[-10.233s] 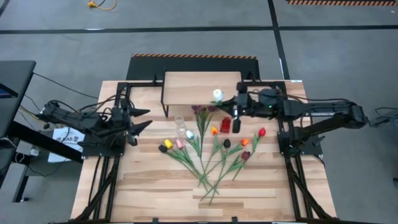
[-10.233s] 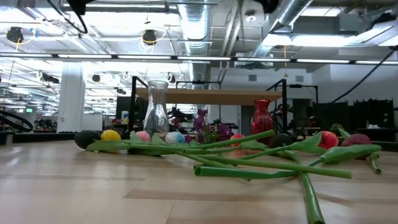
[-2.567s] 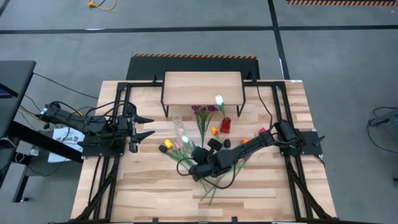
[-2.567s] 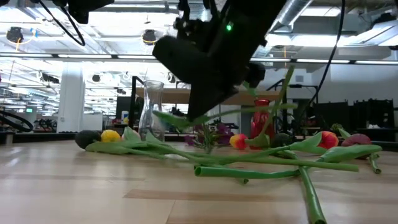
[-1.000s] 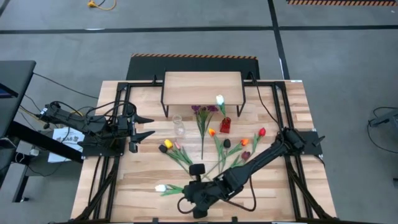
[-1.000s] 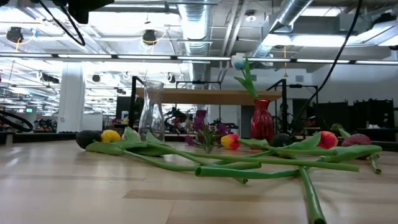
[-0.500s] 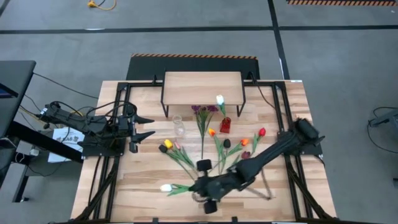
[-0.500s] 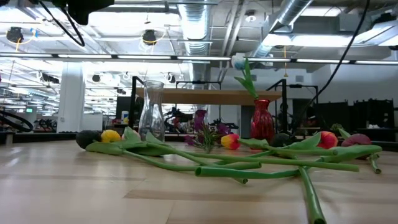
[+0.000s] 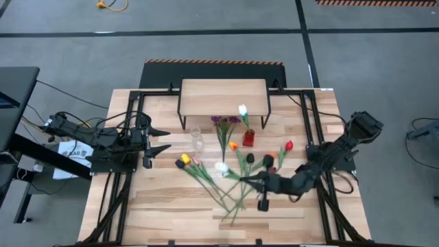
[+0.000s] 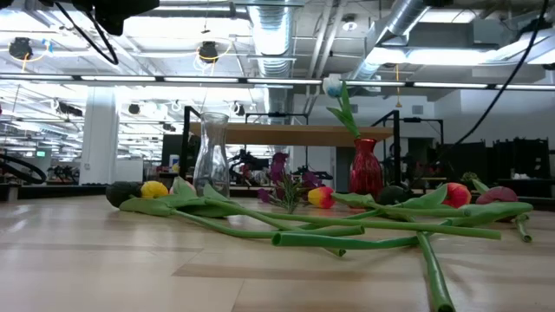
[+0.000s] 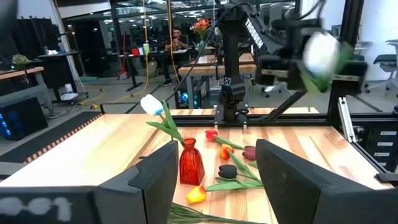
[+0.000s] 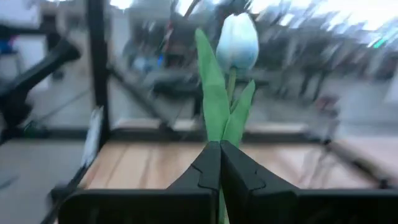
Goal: Pick and place flowers into a vace then onto a shelf
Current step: Put the white blue flower into the red flower vase
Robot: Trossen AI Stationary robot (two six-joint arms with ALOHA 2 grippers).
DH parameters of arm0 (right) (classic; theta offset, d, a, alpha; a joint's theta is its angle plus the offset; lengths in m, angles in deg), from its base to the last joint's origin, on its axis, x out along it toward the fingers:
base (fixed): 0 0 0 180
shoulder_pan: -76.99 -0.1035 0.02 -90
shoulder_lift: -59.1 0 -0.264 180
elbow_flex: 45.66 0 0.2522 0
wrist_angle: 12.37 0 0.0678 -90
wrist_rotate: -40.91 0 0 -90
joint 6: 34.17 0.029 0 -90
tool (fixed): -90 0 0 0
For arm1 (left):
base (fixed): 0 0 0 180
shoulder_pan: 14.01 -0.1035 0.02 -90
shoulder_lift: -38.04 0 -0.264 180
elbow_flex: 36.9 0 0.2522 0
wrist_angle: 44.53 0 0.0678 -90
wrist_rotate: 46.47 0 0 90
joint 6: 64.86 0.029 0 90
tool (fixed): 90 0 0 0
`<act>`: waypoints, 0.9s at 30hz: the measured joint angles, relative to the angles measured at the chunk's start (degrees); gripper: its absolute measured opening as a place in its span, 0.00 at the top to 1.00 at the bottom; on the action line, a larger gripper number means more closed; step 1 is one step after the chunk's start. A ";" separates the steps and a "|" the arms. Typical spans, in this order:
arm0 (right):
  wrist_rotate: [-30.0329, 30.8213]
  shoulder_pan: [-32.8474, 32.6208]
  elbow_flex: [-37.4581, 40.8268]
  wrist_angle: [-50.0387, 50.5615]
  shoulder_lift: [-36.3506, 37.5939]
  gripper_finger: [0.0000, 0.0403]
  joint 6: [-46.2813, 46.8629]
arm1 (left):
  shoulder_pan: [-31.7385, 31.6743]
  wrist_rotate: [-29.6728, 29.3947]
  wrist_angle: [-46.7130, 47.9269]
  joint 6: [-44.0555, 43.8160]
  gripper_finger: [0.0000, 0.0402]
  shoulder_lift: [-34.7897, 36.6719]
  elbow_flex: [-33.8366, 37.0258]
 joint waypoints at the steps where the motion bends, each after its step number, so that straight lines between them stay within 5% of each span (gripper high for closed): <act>1: 0.71 0.09 1.76 -5.25 -0.10 1.00 -2.88 | 0.02 0.00 -0.01 -0.02 0.49 0.00 0.00; 8: 3.04 5.78 7.62 -34.16 -5.26 1.00 -16.19 | 0.01 0.00 -0.05 -0.02 0.49 0.00 0.00; 19: 0.58 18.11 9.51 -34.90 -6.28 1.00 -15.80 | 0.02 0.00 -0.14 -0.02 0.49 0.00 0.00; 27: -11.66 22.15 10.99 -34.98 -2.08 1.00 -16.26 | 0.00 0.08 -1.96 1.44 0.49 -0.36 0.00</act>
